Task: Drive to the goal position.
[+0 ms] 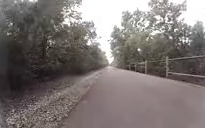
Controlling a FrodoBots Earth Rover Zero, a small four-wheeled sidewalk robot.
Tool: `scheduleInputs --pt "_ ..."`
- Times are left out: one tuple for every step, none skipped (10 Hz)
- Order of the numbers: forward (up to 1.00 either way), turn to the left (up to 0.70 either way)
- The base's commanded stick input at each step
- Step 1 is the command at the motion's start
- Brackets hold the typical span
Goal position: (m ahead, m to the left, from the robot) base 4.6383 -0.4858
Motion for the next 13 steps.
scheduleInputs --pt "0.70 0.00" --pt "0.70 0.00" --pt "0.70 0.00" --pt "0.70 0.00" --pt "0.70 0.00" --pt "0.70 0.00" --pt "0.70 0.00" --pt "0.70 0.00" --pt "0.70 0.00" --pt "0.70 0.00" --pt "0.70 0.00" --pt "0.70 0.00" --pt "0.70 0.00"
